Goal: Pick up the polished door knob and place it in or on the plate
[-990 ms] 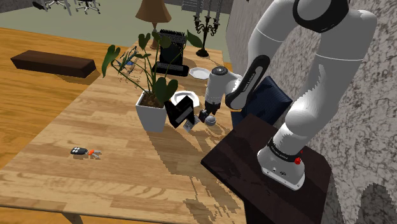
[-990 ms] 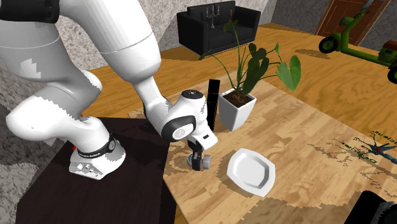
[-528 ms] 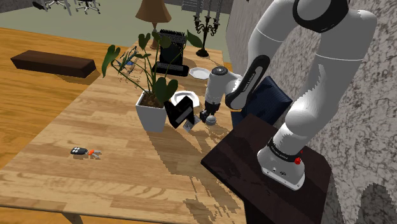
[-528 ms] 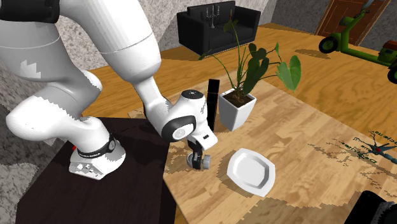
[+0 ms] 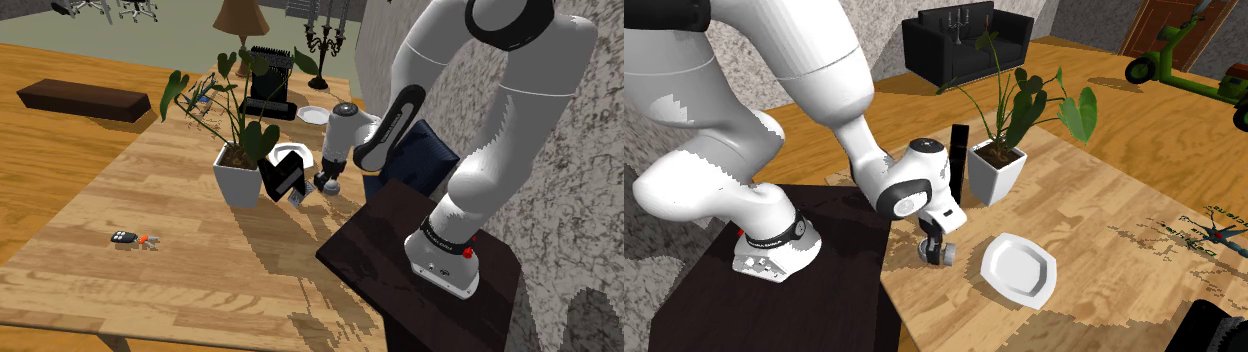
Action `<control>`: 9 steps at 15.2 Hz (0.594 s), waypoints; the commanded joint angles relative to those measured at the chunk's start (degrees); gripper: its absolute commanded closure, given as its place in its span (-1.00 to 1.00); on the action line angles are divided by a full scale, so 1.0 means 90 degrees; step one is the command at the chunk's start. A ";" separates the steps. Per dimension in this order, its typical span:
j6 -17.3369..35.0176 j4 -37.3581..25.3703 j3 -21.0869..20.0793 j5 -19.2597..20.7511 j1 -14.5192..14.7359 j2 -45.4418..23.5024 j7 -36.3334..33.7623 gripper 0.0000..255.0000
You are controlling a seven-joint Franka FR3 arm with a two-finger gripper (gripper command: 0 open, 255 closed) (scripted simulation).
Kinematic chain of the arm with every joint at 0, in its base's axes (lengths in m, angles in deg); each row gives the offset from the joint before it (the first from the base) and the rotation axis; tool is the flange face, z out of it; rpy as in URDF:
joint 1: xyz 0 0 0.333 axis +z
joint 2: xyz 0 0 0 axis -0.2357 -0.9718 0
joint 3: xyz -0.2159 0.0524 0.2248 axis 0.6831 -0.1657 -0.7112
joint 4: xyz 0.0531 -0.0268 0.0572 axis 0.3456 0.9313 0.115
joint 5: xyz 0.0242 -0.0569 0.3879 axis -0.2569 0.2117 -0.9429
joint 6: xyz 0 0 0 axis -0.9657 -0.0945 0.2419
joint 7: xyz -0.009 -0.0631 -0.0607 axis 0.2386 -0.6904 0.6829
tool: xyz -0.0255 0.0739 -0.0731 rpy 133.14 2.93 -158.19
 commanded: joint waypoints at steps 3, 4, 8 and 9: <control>-0.0255 0.0183 -0.0425 -0.0821 -0.0278 0.0482 0.0683 1.00; -0.0327 0.0221 -0.0518 -0.1047 -0.0326 0.0607 0.0865 1.00; -0.0637 0.0339 -0.0789 -0.1930 -0.0410 0.1108 0.1560 1.00; -0.0722 0.0359 -0.0827 -0.2133 -0.0405 0.1231 0.1719 1.00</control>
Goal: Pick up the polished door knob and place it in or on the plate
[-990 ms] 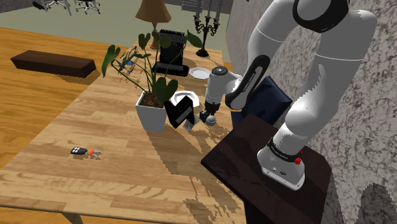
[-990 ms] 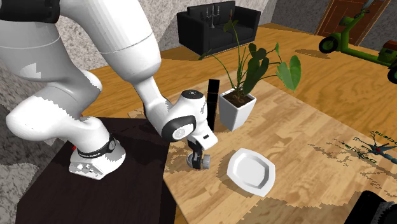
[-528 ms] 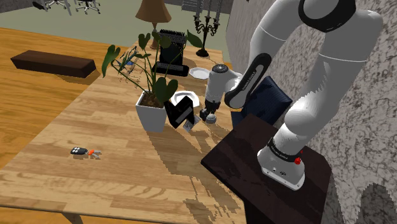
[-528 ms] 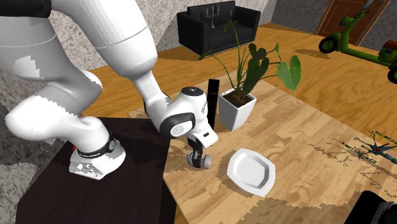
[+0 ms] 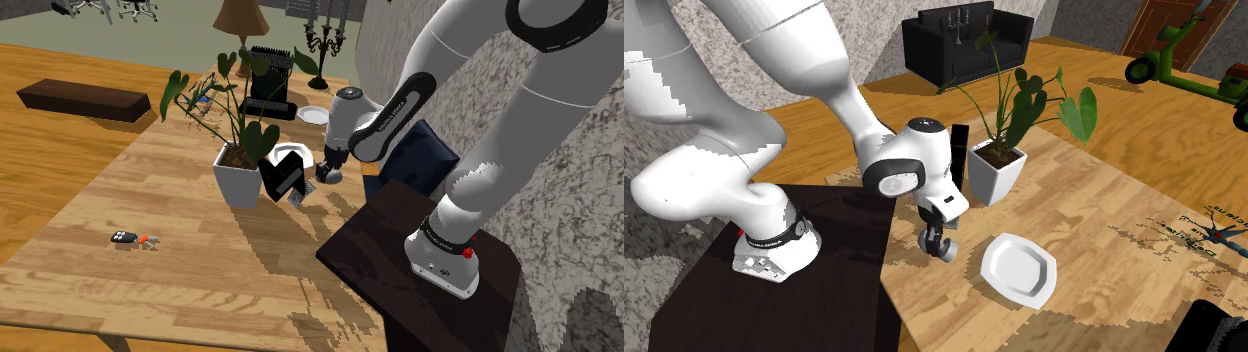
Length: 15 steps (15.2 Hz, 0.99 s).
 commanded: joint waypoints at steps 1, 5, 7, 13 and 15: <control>-0.0167 0.0057 -0.0081 -0.0420 0.0011 0.0258 0.0320 1.00; -0.0549 0.0090 -0.0105 -0.1067 0.0126 0.0728 0.0825 1.00; -0.0705 -0.0172 -0.0080 -0.1078 0.0117 0.0619 0.0884 1.00; -0.1173 -0.1800 0.0028 -0.0618 0.0006 -0.0620 0.0777 1.00; -0.1367 -0.2368 0.0070 -0.0539 0.0015 -0.1015 0.0791 1.00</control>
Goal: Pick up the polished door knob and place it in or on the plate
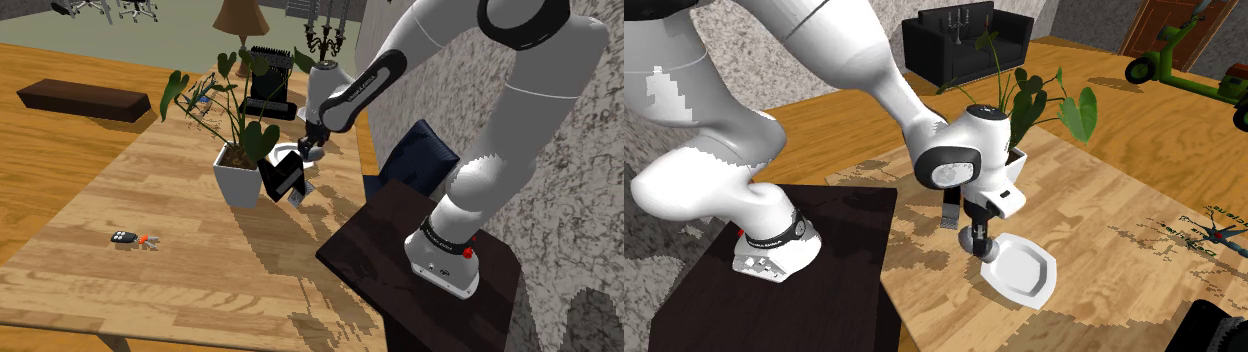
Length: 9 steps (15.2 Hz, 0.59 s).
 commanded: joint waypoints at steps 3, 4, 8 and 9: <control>-0.0439 -0.1188 0.0076 0.0111 0.0050 -0.0787 0.0056 1.00; -0.0553 -0.1493 0.0096 0.0124 0.0068 -0.0984 0.0083 1.00; -0.1052 -0.2780 0.0160 0.0152 0.0149 -0.1789 0.0220 1.00; -0.1094 -0.2885 0.0165 0.0152 0.0157 -0.1854 0.0233 1.00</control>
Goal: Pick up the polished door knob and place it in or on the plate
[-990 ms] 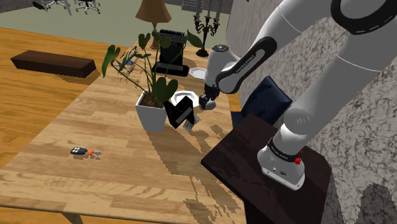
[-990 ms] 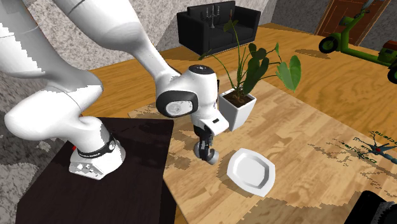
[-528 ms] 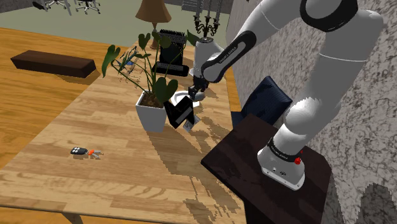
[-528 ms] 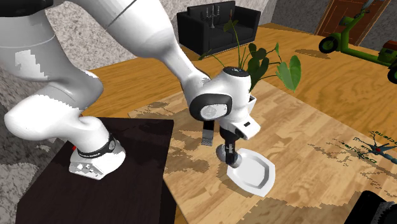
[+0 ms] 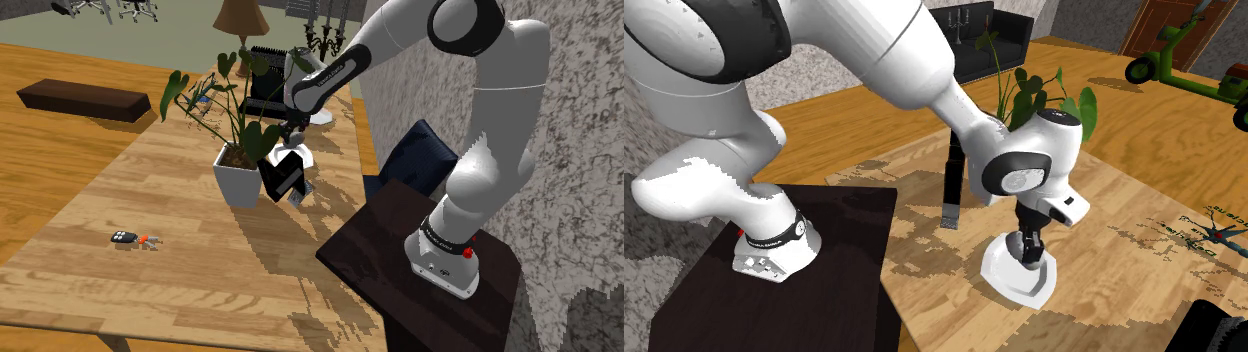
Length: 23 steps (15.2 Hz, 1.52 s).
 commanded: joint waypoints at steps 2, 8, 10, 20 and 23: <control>0.0022 -0.0268 0.0058 0.0070 0.0035 -0.0295 -0.0013 1.00; 0.0370 -0.0296 0.0191 0.0264 0.0127 -0.0685 -0.0181 1.00; 0.0482 -0.0317 0.0239 0.0326 0.0161 -0.0820 -0.0236 1.00; 0.0664 -0.0365 0.0322 0.0428 0.0219 -0.1053 -0.0327 1.00; 0.0672 -0.0342 0.0321 0.0428 0.0212 -0.1037 -0.0322 -1.00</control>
